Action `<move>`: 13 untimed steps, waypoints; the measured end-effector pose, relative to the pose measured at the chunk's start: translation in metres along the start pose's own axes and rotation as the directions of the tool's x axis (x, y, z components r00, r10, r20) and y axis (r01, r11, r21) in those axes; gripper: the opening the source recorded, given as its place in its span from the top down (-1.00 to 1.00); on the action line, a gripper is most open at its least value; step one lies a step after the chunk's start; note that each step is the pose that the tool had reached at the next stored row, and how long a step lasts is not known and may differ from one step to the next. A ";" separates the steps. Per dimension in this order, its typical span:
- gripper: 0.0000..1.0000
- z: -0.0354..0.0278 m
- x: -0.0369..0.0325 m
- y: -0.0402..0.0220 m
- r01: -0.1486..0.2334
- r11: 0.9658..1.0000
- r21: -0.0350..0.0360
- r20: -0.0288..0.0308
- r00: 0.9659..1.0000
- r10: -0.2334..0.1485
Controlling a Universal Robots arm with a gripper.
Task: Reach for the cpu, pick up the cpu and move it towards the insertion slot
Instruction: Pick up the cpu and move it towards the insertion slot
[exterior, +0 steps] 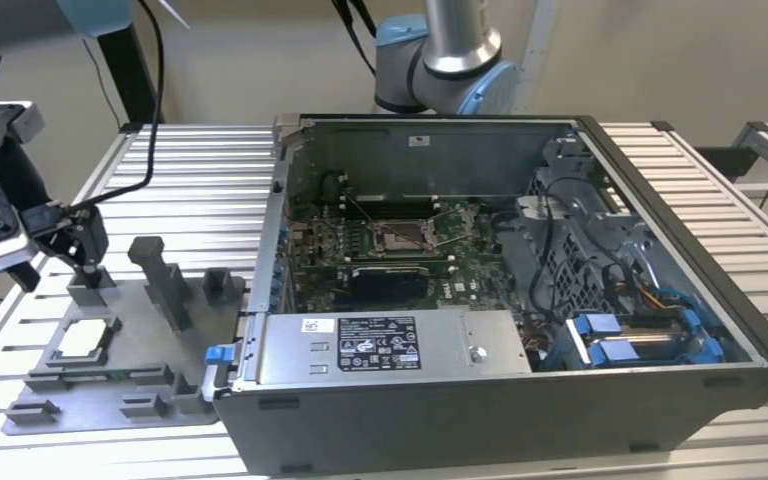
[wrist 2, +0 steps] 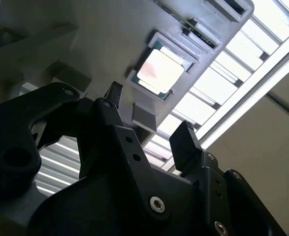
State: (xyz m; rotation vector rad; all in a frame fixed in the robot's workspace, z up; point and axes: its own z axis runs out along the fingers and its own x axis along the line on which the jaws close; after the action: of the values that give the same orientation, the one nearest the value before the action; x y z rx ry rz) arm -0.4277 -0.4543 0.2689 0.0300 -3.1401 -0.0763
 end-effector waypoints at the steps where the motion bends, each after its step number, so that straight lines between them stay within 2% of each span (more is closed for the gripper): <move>1: -1.00 0.0001 0.0001 -0.0001 0.000 1.000 0.000 0.000 1.000 0.000; 7: -1.00 0.0014 0.0016 -0.0016 0.000 1.000 0.000 0.000 1.000 0.000; 13: -1.00 0.0052 0.0046 -0.0029 0.000 1.000 0.000 0.000 1.000 0.000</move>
State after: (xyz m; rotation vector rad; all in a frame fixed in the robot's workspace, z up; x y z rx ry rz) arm -0.4322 -0.4571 0.2636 0.0300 -3.1401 -0.0763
